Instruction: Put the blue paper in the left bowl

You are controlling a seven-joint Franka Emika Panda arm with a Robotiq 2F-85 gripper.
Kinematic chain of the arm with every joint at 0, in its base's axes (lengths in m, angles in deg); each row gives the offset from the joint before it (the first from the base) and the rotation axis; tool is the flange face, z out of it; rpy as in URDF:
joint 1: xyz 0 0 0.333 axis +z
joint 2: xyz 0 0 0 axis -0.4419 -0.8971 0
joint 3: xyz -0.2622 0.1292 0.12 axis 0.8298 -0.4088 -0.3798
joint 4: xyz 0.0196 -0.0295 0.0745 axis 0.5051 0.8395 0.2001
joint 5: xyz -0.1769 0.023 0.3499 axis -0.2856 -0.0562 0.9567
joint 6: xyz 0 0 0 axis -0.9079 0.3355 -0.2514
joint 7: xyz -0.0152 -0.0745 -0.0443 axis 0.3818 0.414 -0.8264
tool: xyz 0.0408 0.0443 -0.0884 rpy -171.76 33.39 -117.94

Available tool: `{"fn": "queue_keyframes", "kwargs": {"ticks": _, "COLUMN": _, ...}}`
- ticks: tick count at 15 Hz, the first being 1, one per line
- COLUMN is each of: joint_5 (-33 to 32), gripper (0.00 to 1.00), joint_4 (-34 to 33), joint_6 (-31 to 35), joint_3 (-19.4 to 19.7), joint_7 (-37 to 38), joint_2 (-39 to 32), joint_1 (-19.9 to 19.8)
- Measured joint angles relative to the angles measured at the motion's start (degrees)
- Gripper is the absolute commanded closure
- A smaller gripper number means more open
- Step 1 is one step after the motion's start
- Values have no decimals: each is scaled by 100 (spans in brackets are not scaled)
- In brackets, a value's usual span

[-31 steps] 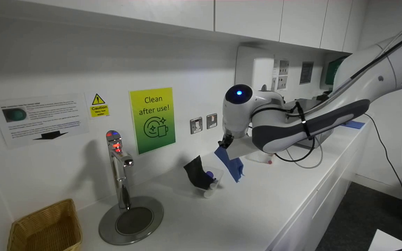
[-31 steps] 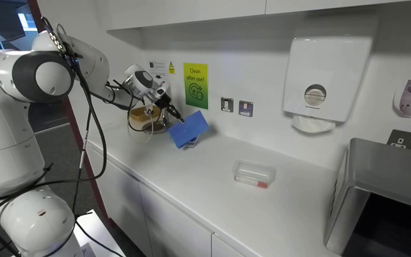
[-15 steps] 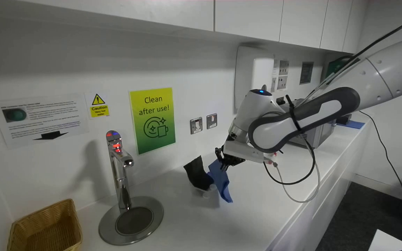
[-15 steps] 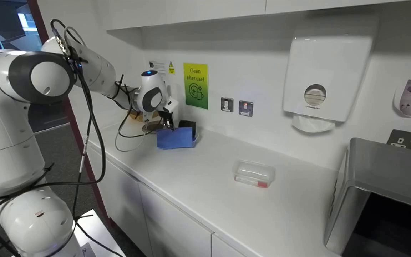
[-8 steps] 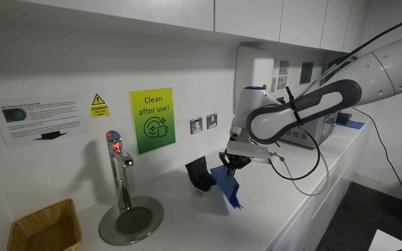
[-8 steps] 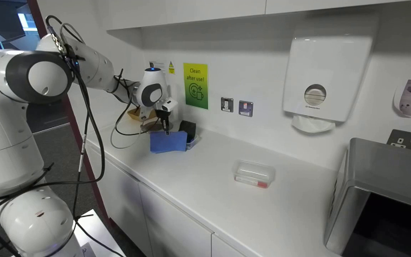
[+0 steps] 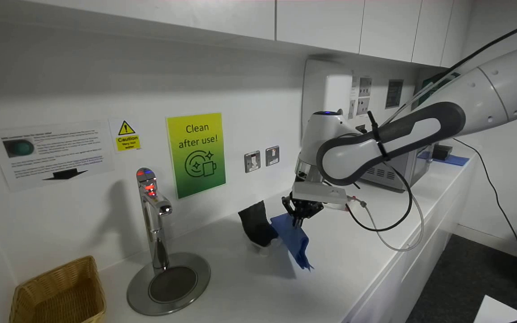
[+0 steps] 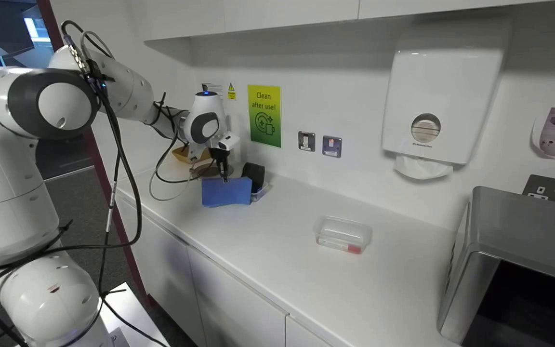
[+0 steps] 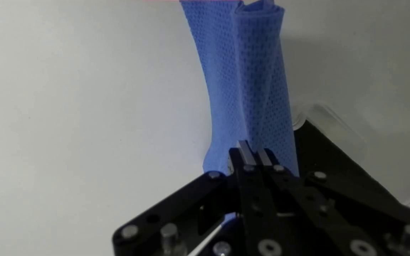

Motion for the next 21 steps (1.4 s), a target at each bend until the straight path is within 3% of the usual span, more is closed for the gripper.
{"fn": "queue_keyframes", "kwargs": {"ticks": 16, "joint_5": -110, "gripper": 99, "joint_4": -332, "joint_6": 57, "joint_3": 46, "joint_7": 438, "joint_2": -33, "joint_1": -17}}
{"fn": "queue_keyframes", "kwargs": {"ticks": 21, "joint_5": 138, "gripper": 99, "joint_4": -538, "joint_6": 52, "joint_3": 114, "joint_7": 469, "joint_2": -63, "joint_1": -43}}
